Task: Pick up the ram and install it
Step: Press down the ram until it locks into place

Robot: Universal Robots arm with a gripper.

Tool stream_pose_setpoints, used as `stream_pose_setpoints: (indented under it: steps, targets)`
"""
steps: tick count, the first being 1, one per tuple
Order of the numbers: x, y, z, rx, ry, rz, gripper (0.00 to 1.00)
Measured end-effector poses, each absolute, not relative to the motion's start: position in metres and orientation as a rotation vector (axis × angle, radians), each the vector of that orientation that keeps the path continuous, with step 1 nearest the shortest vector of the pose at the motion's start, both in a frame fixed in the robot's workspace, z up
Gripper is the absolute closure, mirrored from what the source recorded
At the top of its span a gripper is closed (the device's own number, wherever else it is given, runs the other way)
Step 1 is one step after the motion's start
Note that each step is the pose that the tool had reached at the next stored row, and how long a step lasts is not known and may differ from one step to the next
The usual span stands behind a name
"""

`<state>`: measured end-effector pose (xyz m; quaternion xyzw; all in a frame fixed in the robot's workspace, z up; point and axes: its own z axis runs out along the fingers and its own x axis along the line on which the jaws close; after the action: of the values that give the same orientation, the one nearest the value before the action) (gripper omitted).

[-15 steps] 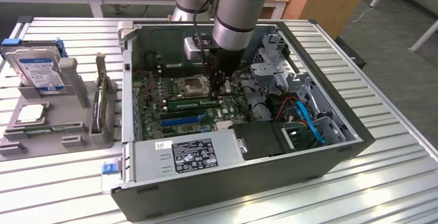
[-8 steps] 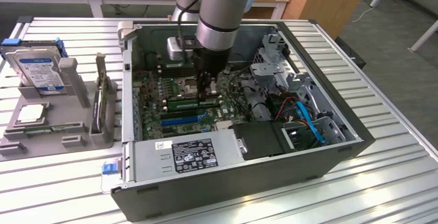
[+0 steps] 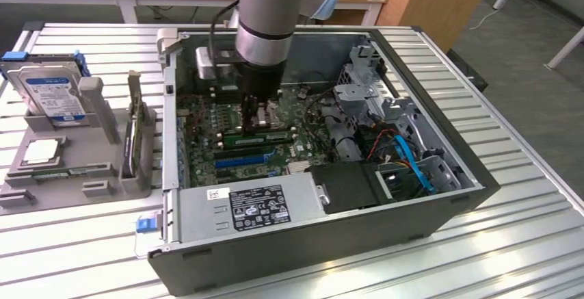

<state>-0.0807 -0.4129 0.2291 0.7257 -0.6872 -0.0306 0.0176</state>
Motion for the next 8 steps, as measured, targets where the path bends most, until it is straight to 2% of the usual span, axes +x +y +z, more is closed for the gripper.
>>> stream_pose_setpoints:
  steps: [8]
  targets:
    - [-0.108, -0.413, 0.230, 2.255, -2.133, -0.089, 0.89]
